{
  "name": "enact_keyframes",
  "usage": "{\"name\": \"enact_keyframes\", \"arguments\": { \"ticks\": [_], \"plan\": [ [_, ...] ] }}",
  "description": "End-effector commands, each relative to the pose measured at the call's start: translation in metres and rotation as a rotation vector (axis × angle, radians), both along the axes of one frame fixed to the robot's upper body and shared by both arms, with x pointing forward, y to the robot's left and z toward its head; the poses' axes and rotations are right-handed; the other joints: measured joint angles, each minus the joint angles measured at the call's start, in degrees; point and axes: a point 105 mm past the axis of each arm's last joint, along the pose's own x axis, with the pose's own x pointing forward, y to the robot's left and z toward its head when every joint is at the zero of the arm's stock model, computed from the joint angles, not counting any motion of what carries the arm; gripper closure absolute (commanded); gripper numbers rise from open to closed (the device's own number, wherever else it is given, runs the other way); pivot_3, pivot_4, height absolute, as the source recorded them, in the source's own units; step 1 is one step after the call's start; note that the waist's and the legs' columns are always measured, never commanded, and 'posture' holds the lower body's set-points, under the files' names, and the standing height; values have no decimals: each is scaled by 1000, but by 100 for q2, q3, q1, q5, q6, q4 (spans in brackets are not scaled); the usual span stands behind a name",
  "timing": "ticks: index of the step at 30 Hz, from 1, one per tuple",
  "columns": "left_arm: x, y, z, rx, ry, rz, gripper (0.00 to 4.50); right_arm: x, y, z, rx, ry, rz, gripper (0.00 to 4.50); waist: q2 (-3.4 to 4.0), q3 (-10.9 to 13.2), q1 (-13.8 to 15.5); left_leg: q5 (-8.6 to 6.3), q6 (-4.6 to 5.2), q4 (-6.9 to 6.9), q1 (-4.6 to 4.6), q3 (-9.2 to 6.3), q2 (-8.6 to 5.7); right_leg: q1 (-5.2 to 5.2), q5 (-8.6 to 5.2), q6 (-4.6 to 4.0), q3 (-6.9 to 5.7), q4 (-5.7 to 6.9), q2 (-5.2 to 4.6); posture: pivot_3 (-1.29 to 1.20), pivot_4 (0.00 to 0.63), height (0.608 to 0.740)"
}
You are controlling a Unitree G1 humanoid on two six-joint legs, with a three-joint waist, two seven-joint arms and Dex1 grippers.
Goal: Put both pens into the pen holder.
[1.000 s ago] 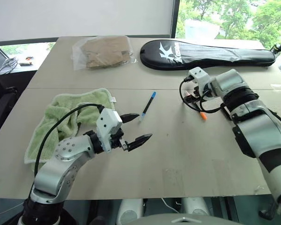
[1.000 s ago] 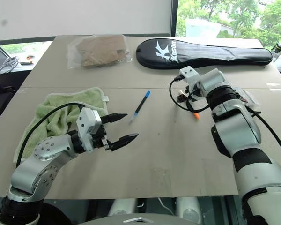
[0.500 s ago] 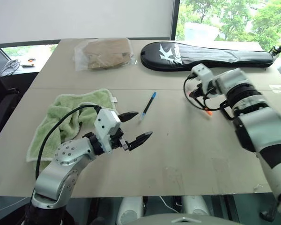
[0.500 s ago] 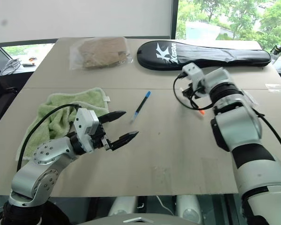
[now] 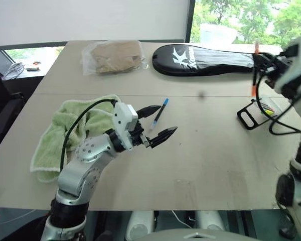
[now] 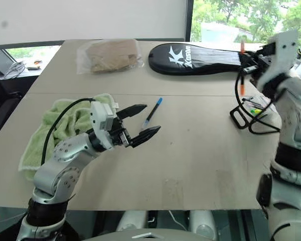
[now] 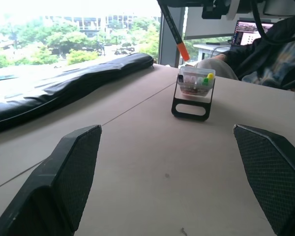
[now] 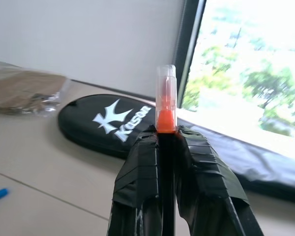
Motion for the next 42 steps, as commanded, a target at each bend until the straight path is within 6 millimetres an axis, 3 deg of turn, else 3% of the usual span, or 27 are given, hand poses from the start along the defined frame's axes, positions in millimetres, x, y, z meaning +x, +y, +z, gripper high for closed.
{"name": "enact_keyframes", "arguments": {
  "ticks": [1, 10, 13, 20, 21, 22, 23, 26, 28, 29, 32, 35, 38, 42],
  "plan": [
    [-1, -3, 7, 9, -46, -52, 0, -5, 0, 8, -19, -88, -13, 4473, 0, 0, -51, 0, 0, 5, 1, 3, 0, -1, 1, -1, 8, 2, 3, 0, 150, 740],
    [7, 1, 9, 17, -56, -65, 0, 1, -9, -37, -232, -62, -25, 4473, -3, -1, -92, 0, 1, 9, 0, 21, 0, -2, 15, -22, 40, -4, 10, 0, 150, 740],
    [6, 3, 8, 24, -58, -60, 0, 4, -24, -53, -346, -60, -69, 4473, -4, -1, -88, -1, 2, 9, -2, 31, 0, -3, 15, -21, 49, -8, 9, 0, 150, 740],
    [6, 7, 5, 48, -53, -35, 0, 0, -36, -71, -491, -50, -38, 4473, -4, -1, -94, -1, 2, 9, 5, 39, -1, -5, 11, -15, 61, -2, 10, 0, 150, 740],
    [7, 8, 5, 48, -52, -29, 0, -1, -37, -71, -486, -51, -33, 3566, -4, -1, -94, -1, 2, 9, 6, 39, -1, -5, 9, -11, 61, -1, 11, 0, 150, 740],
    [8, 8, 6, 48, -52, -25, 0, -1, -37, -71, -479, -54, -31, 3070, -4, -1, -93, -1, 2, 9, 6, 39, 1, -4, 8, -10, 61, 0, 12, 0, 150, 740],
    [10, 9, 7, 52, -41, -19, 0, -3, -37, -71, -476, -50, -24, 2798, -4, -1, -94, -1, 2, 9, 6, 39, 1, -5, 8, -9, 60, 0, 12, 0, 150, 740],
    [21, 11, 9, 86, -14, 12, 0, -8, -35, -67, -462, -58, -14, 1341, -5, 0, -93, -1, 2, 9, 7, 38, 1, -4, 8, -9, 62, 2, 14, 0, 150, 740],
    [38, 12, 9, 129, 23, 79, 0, -14, -31, -59, -429, -82, -17, 352, -6, 0, -72, -1, 2, 10, 6, 35, 1, -4, 5, -4, 61, 3, 15, 0, 150, 740],
    [45, 11, 10, 138, 40, 106, 0, -18, -28, -55, -410, -88, -11, 64, -7, 1, -49, -1, 2, 11, 4, 30, 0, -4, 4, -2, 62, 4, 18, 0, 150, 740],
    [64, 11, 8, 212, 124, 180, 0, -34, -10, -45, -316, -80, 56, 64, -8, 0, -51, -1, 2, 15, 2, 26, -1, -2, 12, 14, 68, 4, 23, 0, 150, 740],
    [83, 11, -8, 363, 286, 253, 0, -65, 27, -45, -246, -26, 230, 64, -10, 1, -34, -1, 2, 15, 0, 22, -1, -2, 18, 24, 65, 3, 23, 0, 150, 740],
    [100, 12, -23, 526, 357, 340, 0, -97, 55, -60, -254, 104, 324, 64, -10, 1, 27, -1, 2, 13, -3, 9, 1, -3, 17, 25, 56, 4, 28, 0, 150, 740],
    [118, 17, -47, 644, 467, 435, 0, -118, 72, -75, -218, 197, 327, 64, -18, 4, 33, -1, 2, 15, -3, 7, 0, -3, 7, 17, 58, 2, 27, 0, 150, 740]
  ]
}}
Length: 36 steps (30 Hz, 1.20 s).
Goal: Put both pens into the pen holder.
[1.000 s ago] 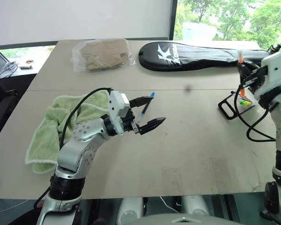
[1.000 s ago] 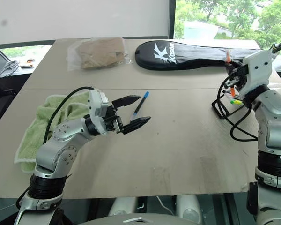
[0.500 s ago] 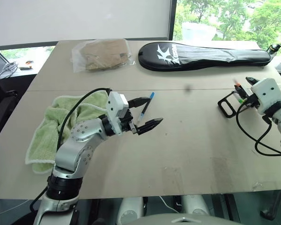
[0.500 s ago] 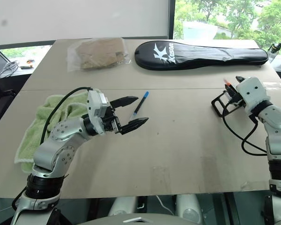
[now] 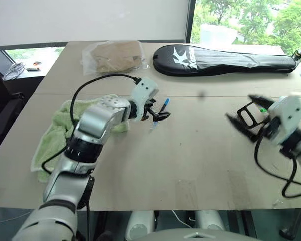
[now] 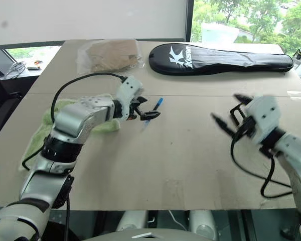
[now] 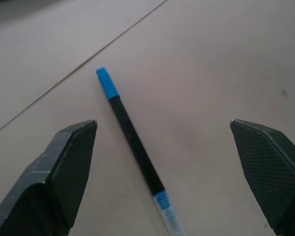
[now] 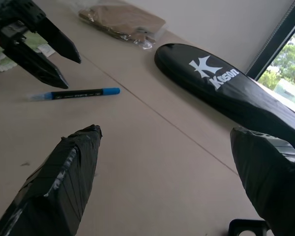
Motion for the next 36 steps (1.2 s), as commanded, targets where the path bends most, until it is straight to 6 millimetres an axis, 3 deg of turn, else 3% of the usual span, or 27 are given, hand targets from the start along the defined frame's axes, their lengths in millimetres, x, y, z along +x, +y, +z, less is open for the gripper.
{"name": "enact_keyframes", "arguments": {
  "ticks": [1, 2, 6, 12, 13, 15, 16, 21, 27, 32, 36],
  "plan": [
    [11, 8, -16, 111, 53, 57, 0, -16, 13, 0, 32, 27, -16, 64, -4, 2, -15, 0, 0, 3, 1, -1, 0, 0, -6, -10, 4, 0, 0, 0, 150, 740],
    [12, 7, -22, 138, 70, 43, 0, -19, 15, -5, 38, 55, -28, 64, -7, 3, -5, 0, 0, 6, 2, -1, 1, 0, -6, -10, 7, 1, 0, 0, 150, 740],
    [9, 4, -39, 184, 151, 6, 1200, -28, 20, -18, 21, 98, -30, 0, -12, -7, 10, 0, 0, 23, -1, -3, 0, 2, -6, -12, 4, 10, 2, 0, 150, 740],
    [2, -4, -45, 116, 185, -31, 4006, -31, 15, -27, 112, 153, -56, 0, -17, -27, 9, -2, 3, 35, 0, -16, 1, 6, -6, -12, 14, 9, -1, 0, 150, 740],
    [-2, -21, -31, -64, 159, -122, 4461, -28, 18, -25, 171, 160, -49, 0, -17, -30, 9, -4, 6, 35, 0, -17, 1, 7, -6, -12, 15, 8, -1, 0, 150, 740],
    [-23, -40, 9, -442, 141, -331, 4461, -24, 29, -21, 289, 189, -10, 0, -15, -35, -11, -6, 8, 32, 1, -16, 3, 8, -6, -12, 15, 4, -1, 0, 150, 740],
    [-32, -37, 19, -510, 132, -388, 4461, -23, 34, -18, 321, 193, 15, 0, -18, -32, -9, -6, 9, 28, 2, -13, 6, 6, -5, -14, 18, 2, -3, 0, 150, 740],
    [-68, -24, 33, -458, 5, -586, 4461, -20, 55, -10, 449, 283, 143, 0, -30, -25, -27, -6, 9, 30, -17, -17, 9, -6, 8, -37, 15, 4, -3, 0, 150, 740],
    [-94, -32, 44, -504, -90, -704, 4461, -5, 64, -4, 606, 392, 207, 0, -30, -26, 15, -8, 12, 37, -11, -19, 6, 7, 7, -36, 19, 4, -11, 0, 150, 740],
    [-112, -37, 33, -428, -132, -792, 4461, 1, 74, 7, 701, 424, 259, 0, -30, -25, 1, -11, 19, 44, -10, -12, 2, 6, 8, -35, 27, 6, -6, 0, 150, 740],
    [-116, -41, 35, -414, -158, -831, 4500, -1, 83, 13, 723, 461, 301, 1387, -29, -25, 3, -11, 18, 44, -8, -16, 5, 6, 8, -35, 24, 9, 6, 0, 150, 740]
  ]
}}
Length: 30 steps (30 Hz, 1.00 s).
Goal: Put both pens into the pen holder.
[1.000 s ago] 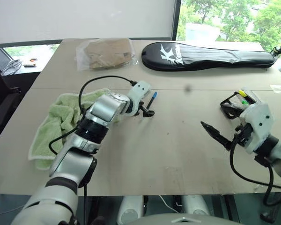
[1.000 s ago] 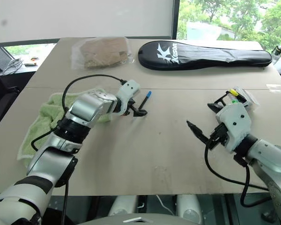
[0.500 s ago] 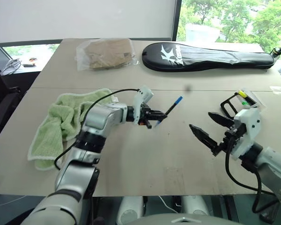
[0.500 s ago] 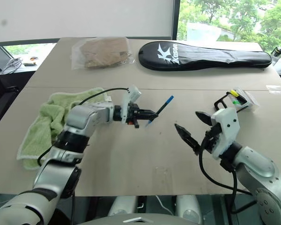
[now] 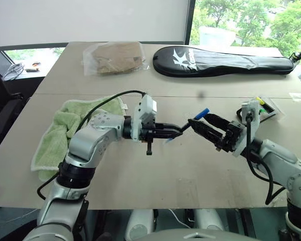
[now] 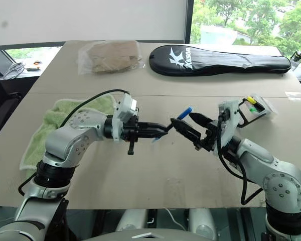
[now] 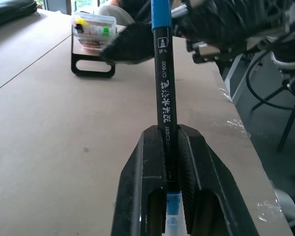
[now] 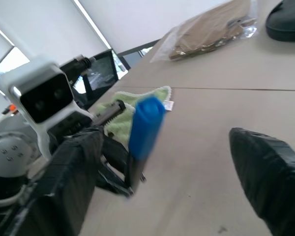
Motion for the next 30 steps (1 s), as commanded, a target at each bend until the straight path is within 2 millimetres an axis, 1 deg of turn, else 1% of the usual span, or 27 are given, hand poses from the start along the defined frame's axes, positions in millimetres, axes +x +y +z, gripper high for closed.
{"name": "enact_keyframes", "arguments": {
  "ticks": [1, 2, 4, 5, 6, 7, 8, 9, 11, 12, 13, 14, 16, 18, 20, 22, 24, 28, 30],
  "plan": [
    [-7, -5, 12, -4, -96, -52, 4500, -5, 8, 15, 63, -13, 44, 1818, 0, 0, 4, 0, 0, 0, 0, -2, 1, 0, 0, 0, -1, 0, 1, 0, 150, 740],
    [-6, -6, 13, -6, -105, -52, 4500, -6, 8, 17, 74, -9, 44, 2361, 0, 0, 4, 0, 0, 0, 0, -2, 1, 0, 0, 0, -2, 1, 1, 0, 150, 740],
    [-6, -7, 14, -10, -115, -52, 4500, -7, 7, 18, 75, -2, 45, 3234, 0, 0, 4, 0, 0, 0, 0, 0, 1, 0, 0, 1, 0, 1, 0, 0, 150, 740],
    [-4, -8, 15, -18, -94, -47, 4500, -9, 7, 17, 70, 1, 47, 3861, 0, 0, 4, 0, 0, 0, 0, 2, 0, 1, -1, 1, 2, 0, -1, 0, 150, 740],
    [-2, -8, 16, -23, -77, -44, 4500, -10, 6, 17, 67, 4, 49, 4275, 0, 0, 4, 0, 0, 0, 0, 3, 0, 0, 0, 1, 4, 0, -1, 0, 150, 740],
    [-2, -8, 19, -37, -49, -48, 3793, -11, 5, 17, 63, 6, 44, 4365, 0, 0, 5, 0, 0, 1, 0, 3, 0, 1, -1, 1, 4, 0, -2, 0, 150, 740],
    [-5, -9, 23, -54, -7, -70, 3594, -12, 3, 17, 63, 5, 37, 4361, 0, 0, 9, 0, 0, 1, 0, 3, 0, 1, -3, 5, 5, -1, -2, 0, 150, 740],
    [-7, -9, 25, -60, -14, -88, 3263, -12, 1, 19, 65, 1, 23, 4362, -1, 0, 10, 0, 0, 2, -1, 2, 0, 1, -10, 16, 5, 0, -2, 0, 150, 740],
    [-2, -11, 28, -78, -78, -64, 2251, -10, -4, 20, 57, -9, -18, 4362, 1, 0, 2, 0, 0, 2, -2, 1, -1, 1, -11, 19, 6, 0, 0, 0, 150, 740],
    [1, -12, 30, -89, -87, -41, 1942, -8, -9, 21, 38, -24, -59, 4362, 1, 0, -5, 0, 0, 2, -1, 2, -1, 1, -11, 19, 7, -1, 0, 0, 150, 740],
    [3, -13, 32, -95, -104, -32, 1639, -6, -21, 25, 27, -55, -141, 4362, 1, 0, -10, 0, 0, 2, -1, 3, -2, 0, -11, 19, 8, -1, 0, 0, 150, 740],
    [5, -13, 35, -108, -106, -20, 1535, -6, -36, 31, 5, -100, -234, 4362, 1, 0, -21, 0, 0, 2, -1, 3, -1, 0, -11, 19, 9, -1, 1, 0, 150, 740],
    [8, -13, 39, -123, -112, -1, 1483, -8, -59, 40, -73, -174, -371, 4362, 2, 0, 37, 0, 0, 0, -5, -4, -1, 0, -11, 19, 3, 0, 3, 0, 150, 740],
    [13, -14, 32, -102, -131, 26, 1483, -10, -81, 52, -221, -259, -496, 4362, 3, 1, 29, 0, 0, 2, -10, -5, -5, 0, -12, 19, 4, -2, -1, 0, 150, 740],
    [16, -14, 23, -77, -144, 39, 1483, -11, -91, 58, -332, -307, -555, 4362, 3, 1, 2, -1, 1, 5, -8, 5, -8, 1, -12, 21, 14, -6, -3, 0, 150, 740],
    [23, -14, 11, -41, -169, 66, 1483, -5, -104, 66, -429, -342, -630, 4362, 4, 0, -16, -2, 3, 5, 3, 16, -7, 1, -12, 23, 25, -5, 0, 0, 150, 740],
    [27, -14, 5, -32, -186, 73, 1483, 5, -120, 73, -562, -387, -731, 4362, 5, 0, -13, -2, 3, 4, 10, 16, -5, 2, -12, 23, 28, -2, 5, 0, 150, 740],
    [32, -17, 5, -53, -231, 82, 1483, 20, -137, 85, -629, -423, -834, 4362, 3, 1, 5, -1, 4, 6, 4, 15, -2, 0, -11, 21, 24, 0, 10, 0, 150, 740],
    [31, -19, 5, -60, -236, 81, 1483, 25, -142, 87, -642, -425, -856, 4362, 3, 1, 7, -1, 4, 6, 2, 15, -2, -2, -11, 20, 29, -2, 9, 0, 150, 740]
  ]
}}
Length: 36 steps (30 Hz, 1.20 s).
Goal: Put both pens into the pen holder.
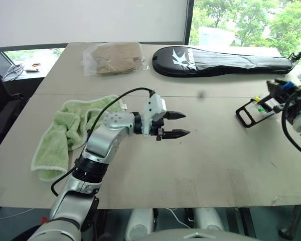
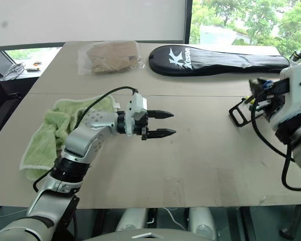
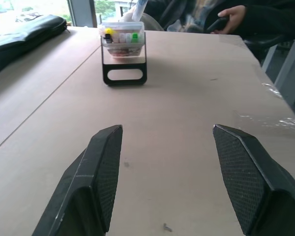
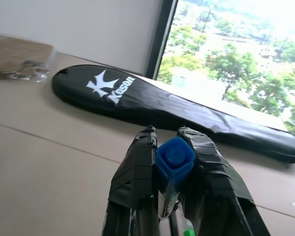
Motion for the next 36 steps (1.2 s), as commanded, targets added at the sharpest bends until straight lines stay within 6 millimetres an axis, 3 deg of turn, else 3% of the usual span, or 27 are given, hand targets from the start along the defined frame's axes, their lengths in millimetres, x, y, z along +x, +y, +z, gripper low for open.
{"name": "enact_keyframes", "arguments": {
  "ticks": [1, 9, 19, 21, 27, 31, 36],
  "plan": [
    [-2, -4, 10, -26, -65, -13, 1483, 6, -10, 10, -40, -38, -59, 4362, 0, 0, 0, 0, 0, 0, -3, 1, -1, -1, 1, -2, 2, -1, -2, 0, 150, 740],
    [-9, -1, 10, -56, -70, 37, 1483, 29, -32, -8, -130, 20, -167, 4363, 0, 0, -3, -8, 13, -1, -7, 8, -2, -3, 5, -8, 10, -6, -3, 0, 150, 740],
    [-6, 4, 15, -76, -100, 102, 1483, 51, -23, -54, -263, 64, -117, 4365, -2, -3, -5, -8, 13, 1, 1, 8, -2, -1, -4, 7, 9, -2, -1, 0, 150, 740],
    [-6, 6, 16, -80, -99, 112, 1483, 52, -20, -48, -243, 34, -113, 4365, -5, -4, -1, -8, 13, 1, 1, 9, -2, -1, -4, 7, 9, -2, -1, 0, 150, 740],
    [-6, 8, 17, -92, -87, 125, 1483, 37, -5, 6, -91, -193, -57, 4365, -5, -3, -15, -8, 13, 0, 1, 12, -1, -3, -2, 7, 11, -2, 0, 0, 150, 740],
    [-5, 7, 18, -95, -88, 123, 1483, 32, -3, 3, -74, -169, -33, 4365, -1, -2, -4, -8, 13, -4, 0, 7, 0, -3, 1, 2, 4, 0, 2, 0, 150, 740],
    [-7, 5, 22, -111, -76, 96, 1483, 27, -15, -17, -97, -96, -66, 4366, -1, -1, 4, -8, 13, -3, -5, 13, -3, -2, 2, 1, 5, -2, -4, 0, 150, 740]
  ]
}}
